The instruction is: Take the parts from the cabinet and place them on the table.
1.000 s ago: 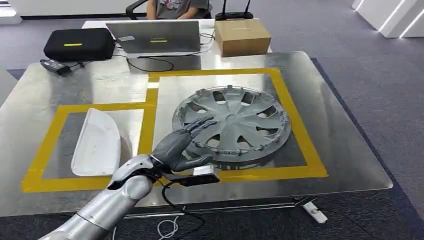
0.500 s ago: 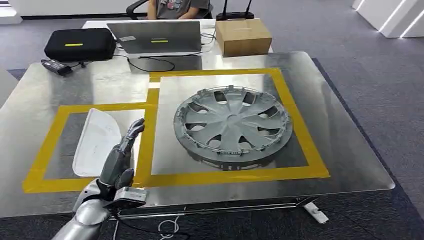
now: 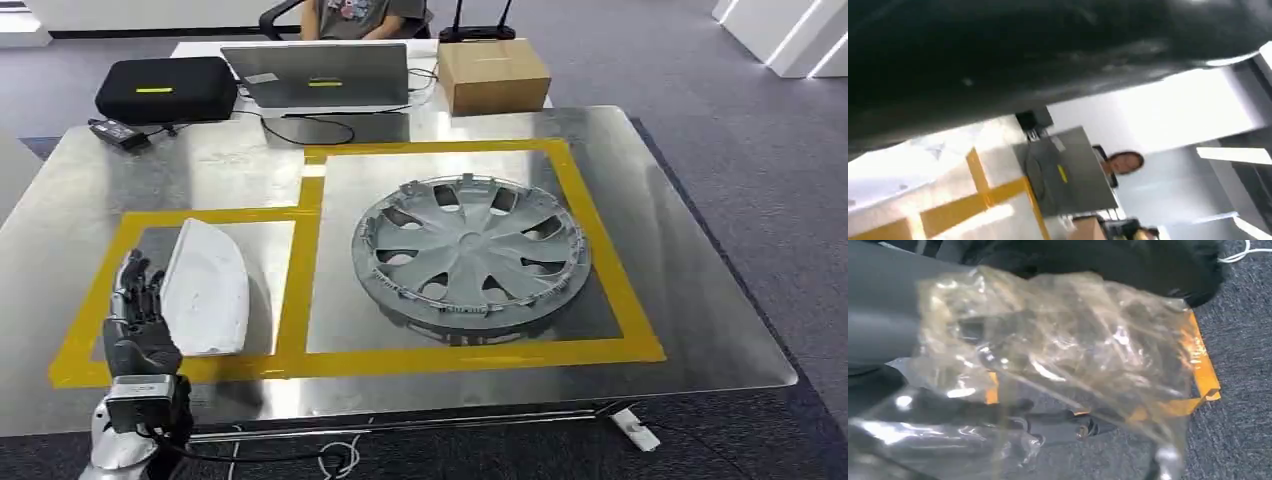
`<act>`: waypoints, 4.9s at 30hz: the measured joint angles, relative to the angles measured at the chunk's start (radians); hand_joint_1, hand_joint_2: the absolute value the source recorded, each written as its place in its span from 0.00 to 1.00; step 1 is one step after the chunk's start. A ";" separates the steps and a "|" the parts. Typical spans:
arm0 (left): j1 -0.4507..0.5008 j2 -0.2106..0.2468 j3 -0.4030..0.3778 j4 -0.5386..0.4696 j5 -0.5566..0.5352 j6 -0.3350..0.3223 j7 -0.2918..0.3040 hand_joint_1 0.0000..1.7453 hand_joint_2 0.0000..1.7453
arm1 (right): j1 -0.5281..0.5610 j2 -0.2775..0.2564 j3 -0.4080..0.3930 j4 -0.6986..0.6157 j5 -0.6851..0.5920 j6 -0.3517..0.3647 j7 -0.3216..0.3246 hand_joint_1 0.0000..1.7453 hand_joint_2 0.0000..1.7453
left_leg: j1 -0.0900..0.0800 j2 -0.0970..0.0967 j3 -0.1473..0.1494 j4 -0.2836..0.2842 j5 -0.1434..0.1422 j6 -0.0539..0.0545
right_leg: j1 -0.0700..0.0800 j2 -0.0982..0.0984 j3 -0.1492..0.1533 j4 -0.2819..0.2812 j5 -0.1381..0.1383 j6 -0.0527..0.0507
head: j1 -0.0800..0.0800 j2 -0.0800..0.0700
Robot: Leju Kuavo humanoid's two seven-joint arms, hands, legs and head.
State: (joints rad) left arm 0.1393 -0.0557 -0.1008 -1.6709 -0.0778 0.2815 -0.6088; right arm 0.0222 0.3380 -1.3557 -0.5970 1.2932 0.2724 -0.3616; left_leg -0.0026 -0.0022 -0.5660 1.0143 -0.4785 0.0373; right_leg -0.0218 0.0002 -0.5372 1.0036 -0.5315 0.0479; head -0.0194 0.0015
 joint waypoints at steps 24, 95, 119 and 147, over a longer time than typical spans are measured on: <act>0.053 -0.071 0.191 -0.019 0.136 0.066 -0.010 0.00 0.00 | 0.012 0.011 -0.008 -0.004 -0.006 0.024 0.000 0.00 0.00 | 0.007 0.006 0.070 -0.053 -0.020 0.003 | 0.009 -0.001 -0.149 0.159 -0.055 0.003 | -0.007 0.000; -0.170 -0.024 0.562 1.400 -0.284 0.066 0.179 0.00 0.00 | -0.040 -0.050 0.030 0.113 -0.102 -0.063 0.038 0.00 0.00 | 0.008 0.012 -0.069 -0.030 0.109 -0.036 | 0.025 0.003 0.133 -0.075 -0.043 -0.024 | 0.000 0.000; -0.144 -0.016 0.557 1.431 -0.278 0.053 0.181 0.00 0.00 | -0.052 -0.129 0.027 0.282 -0.080 -0.113 0.016 0.00 0.00 | 0.002 0.020 0.038 -0.079 0.036 0.000 | 0.014 -0.004 -0.133 0.299 -0.058 -0.004 | -0.004 0.000; -0.141 -0.024 0.531 1.440 -0.316 0.023 0.139 0.00 0.00 | -0.049 -0.147 0.037 0.294 -0.053 -0.107 -0.012 0.00 0.00 | -0.003 -0.006 0.085 -0.065 -0.016 0.011 | 0.019 -0.006 -0.149 0.214 -0.061 -0.004 | -0.003 0.000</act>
State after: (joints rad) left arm -0.0018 -0.0801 0.4307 -0.2312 -0.3937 0.3044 -0.4700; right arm -0.0265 0.1915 -1.3191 -0.3029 1.2406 0.1656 -0.3738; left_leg -0.0060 -0.0087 -0.4812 0.9490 -0.4943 0.0479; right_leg -0.0027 -0.0054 -0.6867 1.2172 -0.5930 0.0436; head -0.0225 0.0015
